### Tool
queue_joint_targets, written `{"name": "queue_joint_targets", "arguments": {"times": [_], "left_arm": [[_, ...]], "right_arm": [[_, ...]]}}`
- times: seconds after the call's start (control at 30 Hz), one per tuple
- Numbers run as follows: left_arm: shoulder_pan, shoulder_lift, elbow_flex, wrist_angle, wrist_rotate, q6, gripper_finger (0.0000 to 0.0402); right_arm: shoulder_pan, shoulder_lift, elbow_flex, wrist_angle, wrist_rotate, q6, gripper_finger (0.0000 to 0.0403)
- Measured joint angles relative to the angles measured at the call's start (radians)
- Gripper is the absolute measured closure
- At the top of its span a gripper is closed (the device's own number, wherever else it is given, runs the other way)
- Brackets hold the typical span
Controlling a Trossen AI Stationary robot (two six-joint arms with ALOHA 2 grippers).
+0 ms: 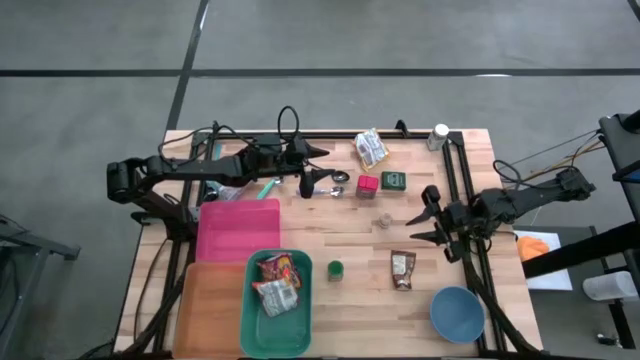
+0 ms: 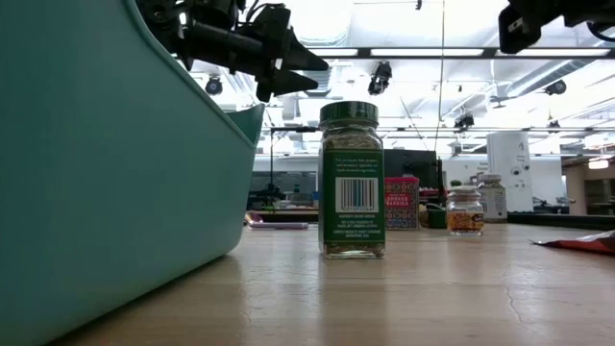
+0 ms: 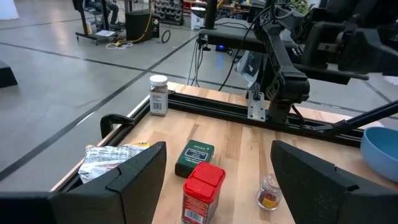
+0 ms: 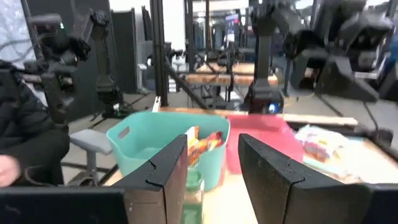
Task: Pick & Place Food Item
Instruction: Move the yellow noodle pack on the table
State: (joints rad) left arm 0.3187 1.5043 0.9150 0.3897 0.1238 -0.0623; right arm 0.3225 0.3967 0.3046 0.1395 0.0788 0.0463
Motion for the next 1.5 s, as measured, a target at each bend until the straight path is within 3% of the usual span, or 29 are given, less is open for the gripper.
{"name": "queue_joint_targets", "arguments": {"times": [0.07,0.17,0.23,0.27,0.4,0.57,0.73,0.9,0.97,1.13,1.3,1.5], "left_arm": [[0.0,0.0,0.0,0.0,0.0,0.0,0.0112],[0.0,0.0,0.0,0.0,0.0,0.0,0.0112],[0.0,0.0,0.0,-0.001,0.0,0.0,0.0112],[0.0,0.0,-0.001,-0.001,0.0,0.0,0.0112],[0.0,0.0,-0.005,-0.02,0.0,0.0,0.0112],[0.0,0.0,-0.005,-0.092,0.0,0.0,0.0112],[0.0,0.001,-0.005,-0.185,0.0,0.0,0.0112],[0.0,0.001,-0.005,-0.267,0.0,0.003,0.0112],[0.0,0.001,-0.005,-0.29,0.0,0.003,0.0112],[0.0,0.001,-0.005,-0.312,0.0,-0.091,0.0112],[0.001,0.001,-0.005,-0.313,0.0,-0.345,0.0112],[0.001,0.001,-0.005,-0.326,0.0,-0.399,0.0112]], "right_arm": [[-0.003,0.0,0.0,0.052,0.026,-0.066,0.0261],[-0.022,0.004,0.021,0.114,0.272,0.037,0.0261],[-0.04,0.002,0.067,-0.031,0.464,0.151,0.0261],[-0.052,0.003,0.094,-0.142,0.51,0.173,0.0261],[-0.118,0.045,0.193,-0.409,0.538,0.37,0.0261],[-0.237,0.149,0.277,-0.454,0.554,0.439,0.0261],[-0.395,0.291,0.361,-0.471,0.484,0.449,0.0261],[-0.594,0.436,0.445,-0.512,0.143,0.476,0.0261],[-0.665,0.492,0.466,-0.512,0.077,0.475,0.0261],[-0.847,0.626,0.508,-0.53,0.053,0.477,0.0261],[-0.979,0.766,0.557,-0.526,-0.111,0.478,0.0261],[-1.063,0.961,0.645,-0.529,-0.107,0.469,0.0261]]}}
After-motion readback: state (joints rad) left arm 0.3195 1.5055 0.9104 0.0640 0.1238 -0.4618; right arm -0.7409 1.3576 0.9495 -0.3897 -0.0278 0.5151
